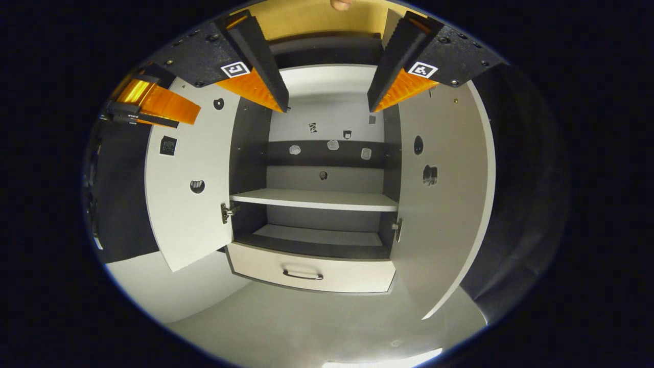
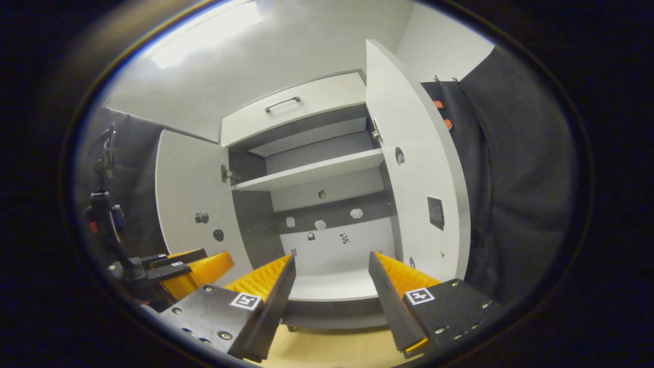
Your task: Open the right door of the double-door shoe cabinet with the right hand, and open the left door with the left hand.
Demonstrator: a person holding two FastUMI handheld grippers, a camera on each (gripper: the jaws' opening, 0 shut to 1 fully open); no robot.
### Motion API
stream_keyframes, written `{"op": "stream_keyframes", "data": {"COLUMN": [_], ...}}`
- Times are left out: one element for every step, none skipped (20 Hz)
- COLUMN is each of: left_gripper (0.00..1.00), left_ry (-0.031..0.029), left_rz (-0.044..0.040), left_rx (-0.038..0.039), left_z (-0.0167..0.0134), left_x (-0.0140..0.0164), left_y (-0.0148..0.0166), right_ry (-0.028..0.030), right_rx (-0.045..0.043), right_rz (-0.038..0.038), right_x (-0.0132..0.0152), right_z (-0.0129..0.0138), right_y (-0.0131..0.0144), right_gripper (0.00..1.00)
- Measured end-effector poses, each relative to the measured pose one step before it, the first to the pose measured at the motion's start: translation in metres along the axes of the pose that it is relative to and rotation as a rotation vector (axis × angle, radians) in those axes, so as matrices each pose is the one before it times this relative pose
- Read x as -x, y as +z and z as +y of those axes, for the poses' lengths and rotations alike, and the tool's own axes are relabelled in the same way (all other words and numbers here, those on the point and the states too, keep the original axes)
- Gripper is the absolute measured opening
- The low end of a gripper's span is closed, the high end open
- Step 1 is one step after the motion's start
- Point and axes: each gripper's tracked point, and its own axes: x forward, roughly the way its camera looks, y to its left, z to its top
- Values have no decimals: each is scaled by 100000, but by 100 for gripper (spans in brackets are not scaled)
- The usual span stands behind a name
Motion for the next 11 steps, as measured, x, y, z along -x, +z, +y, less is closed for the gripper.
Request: {"op": "stream_keyframes", "data": {"left_gripper": [96,96,96,96,96,93,96,96,96,96,96], "left_ry": [-233,-191,-441,-907,-690,-625,-397,-58,165,2,125], "left_rz": [-774,-674,-655,-404,-265,-338,-265,-29,95,238,467], "left_rx": [-1165,-765,-8,578,986,922,565,243,132,148,302], "left_z": [-4,-111,-186,-417,-383,-324,-183,-64,2,-19,-32], "left_x": [-131,-137,-197,-198,-159,-57,-114,-15,-43,-11,-47], "left_y": [213,63,181,53,46,14,47,-4,-57,-40,-100], "right_ry": [-182,-153,-172,119,255,304,201,212,215,186,90], "right_rx": [468,608,648,576,578,501,444,437,492,522,412], "right_rz": [-439,-540,-355,-216,-6,-74,-173,-96,63,134,133], "right_x": [-38,-40,-134,-106,-33,-33,-125,-138,-182,-87,-124], "right_z": [-123,-56,-51,37,47,34,99,62,42,-10,-65], "right_y": [126,138,30,40,-41,-47,-28,-55,-123,-37,-132], "right_gripper": [87,88,88,88,88,88,88,88,88,88,88]}}
